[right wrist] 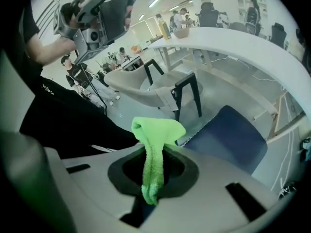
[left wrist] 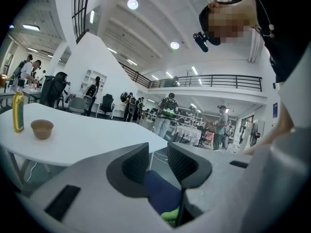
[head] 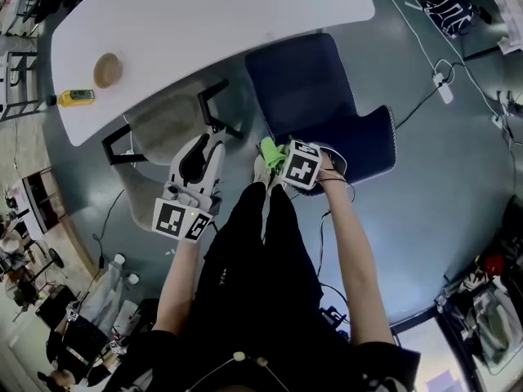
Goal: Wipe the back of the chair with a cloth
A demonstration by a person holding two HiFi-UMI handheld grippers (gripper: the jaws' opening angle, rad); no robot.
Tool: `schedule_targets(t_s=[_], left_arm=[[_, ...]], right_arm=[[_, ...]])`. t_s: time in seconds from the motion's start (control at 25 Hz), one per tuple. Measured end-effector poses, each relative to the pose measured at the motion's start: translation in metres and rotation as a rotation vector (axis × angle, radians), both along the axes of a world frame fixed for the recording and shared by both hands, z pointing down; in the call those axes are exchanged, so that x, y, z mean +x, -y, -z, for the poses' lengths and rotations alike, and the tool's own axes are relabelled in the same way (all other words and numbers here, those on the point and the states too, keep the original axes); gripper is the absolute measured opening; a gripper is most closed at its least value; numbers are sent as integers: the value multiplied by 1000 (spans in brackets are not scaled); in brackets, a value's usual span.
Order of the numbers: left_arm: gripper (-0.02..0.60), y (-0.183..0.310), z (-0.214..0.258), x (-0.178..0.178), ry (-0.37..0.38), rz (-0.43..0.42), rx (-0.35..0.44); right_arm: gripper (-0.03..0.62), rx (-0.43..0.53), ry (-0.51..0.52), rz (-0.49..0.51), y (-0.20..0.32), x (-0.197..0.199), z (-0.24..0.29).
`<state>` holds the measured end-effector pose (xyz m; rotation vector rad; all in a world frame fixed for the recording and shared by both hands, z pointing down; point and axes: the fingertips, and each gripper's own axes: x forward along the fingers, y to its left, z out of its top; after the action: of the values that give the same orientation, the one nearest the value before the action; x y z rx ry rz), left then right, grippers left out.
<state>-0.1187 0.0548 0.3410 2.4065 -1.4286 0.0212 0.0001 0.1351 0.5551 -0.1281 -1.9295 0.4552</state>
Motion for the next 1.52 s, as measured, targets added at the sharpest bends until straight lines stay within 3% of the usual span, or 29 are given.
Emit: schedule_targets(t_s=[0.4, 0.6, 0.76, 0.96, 1.12, 1.32, 1.52], left_arm=[[120, 0, -5, 6, 8, -2, -18], [120, 6, -6, 11, 9, -3, -24], [120, 7, -9, 6, 20, 17, -39], [120, 7, -21, -10, 31, 65, -72], [120, 5, -33, -18, 34, 95, -101], [120, 2, -43, -13, 32, 96, -122], [120, 0, -49, -15, 37, 101, -134]], right_arm=[[18, 143, -141, -85, 79, 110, 4], [18, 246, -331, -82, 134, 188, -5], [18, 261, -460, -77, 159, 235, -28], [18, 231, -600, 25, 163, 270, -63], [18, 252, -723, 185, 166, 288, -84], [18, 169, -782, 236, 152, 306, -105], [18, 126, -848, 353, 139, 317, -113]])
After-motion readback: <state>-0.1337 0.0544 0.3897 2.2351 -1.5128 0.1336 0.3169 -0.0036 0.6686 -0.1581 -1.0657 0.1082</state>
